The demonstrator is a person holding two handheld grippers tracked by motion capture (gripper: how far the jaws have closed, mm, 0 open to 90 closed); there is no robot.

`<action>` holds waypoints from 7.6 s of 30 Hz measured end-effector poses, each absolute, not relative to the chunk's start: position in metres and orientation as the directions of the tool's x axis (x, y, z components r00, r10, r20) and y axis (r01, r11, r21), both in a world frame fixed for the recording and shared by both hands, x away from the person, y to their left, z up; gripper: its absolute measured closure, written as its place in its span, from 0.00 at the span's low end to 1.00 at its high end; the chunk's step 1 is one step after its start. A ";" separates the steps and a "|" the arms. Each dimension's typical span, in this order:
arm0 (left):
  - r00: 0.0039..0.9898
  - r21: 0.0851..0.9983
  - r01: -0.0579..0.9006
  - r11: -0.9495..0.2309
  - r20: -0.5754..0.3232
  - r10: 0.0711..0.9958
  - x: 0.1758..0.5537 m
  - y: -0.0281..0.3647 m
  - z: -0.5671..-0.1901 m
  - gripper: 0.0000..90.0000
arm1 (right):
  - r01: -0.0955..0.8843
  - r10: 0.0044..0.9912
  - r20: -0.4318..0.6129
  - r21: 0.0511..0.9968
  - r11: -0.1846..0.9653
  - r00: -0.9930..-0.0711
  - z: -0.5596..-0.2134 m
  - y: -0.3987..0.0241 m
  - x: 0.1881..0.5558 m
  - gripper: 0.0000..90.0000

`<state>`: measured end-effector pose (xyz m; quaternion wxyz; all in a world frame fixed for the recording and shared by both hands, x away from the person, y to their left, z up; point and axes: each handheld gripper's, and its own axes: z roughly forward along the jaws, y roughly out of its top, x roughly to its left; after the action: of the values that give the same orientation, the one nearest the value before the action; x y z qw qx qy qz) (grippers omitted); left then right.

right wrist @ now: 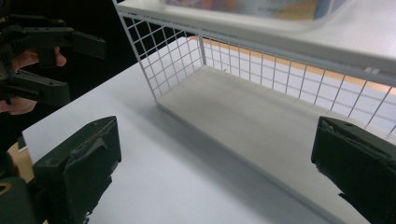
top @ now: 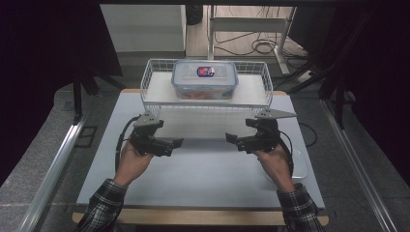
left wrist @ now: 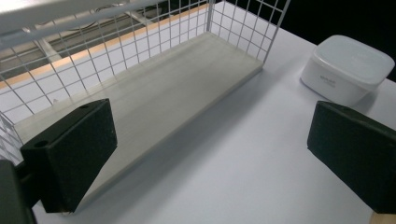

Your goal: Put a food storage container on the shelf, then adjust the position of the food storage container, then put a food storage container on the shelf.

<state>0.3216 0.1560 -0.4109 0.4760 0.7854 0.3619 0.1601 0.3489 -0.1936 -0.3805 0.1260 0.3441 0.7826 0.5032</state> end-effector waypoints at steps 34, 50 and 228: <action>0.689 0.840 0.443 -0.313 -0.097 0.718 0.270 0.153 -0.479 0.03 | 0.464 0.687 0.180 0.849 0.253 -0.704 -0.448 -0.217 0.298 0.03; 0.656 0.807 0.487 -0.333 -0.087 0.750 0.263 0.161 -0.514 0.04 | 0.516 0.682 0.179 0.791 0.329 -0.709 -0.483 -0.208 0.291 0.02; 0.673 0.768 0.551 -0.326 -0.178 0.718 0.291 0.140 -0.497 0.04 | 0.566 0.685 0.196 0.737 0.370 -0.702 -0.480 -0.181 0.319 0.09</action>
<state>0.2914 0.1398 -0.4969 0.4280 0.8084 0.3923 0.0973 0.3192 -0.1808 -0.4801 0.0717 0.3791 0.8246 0.4137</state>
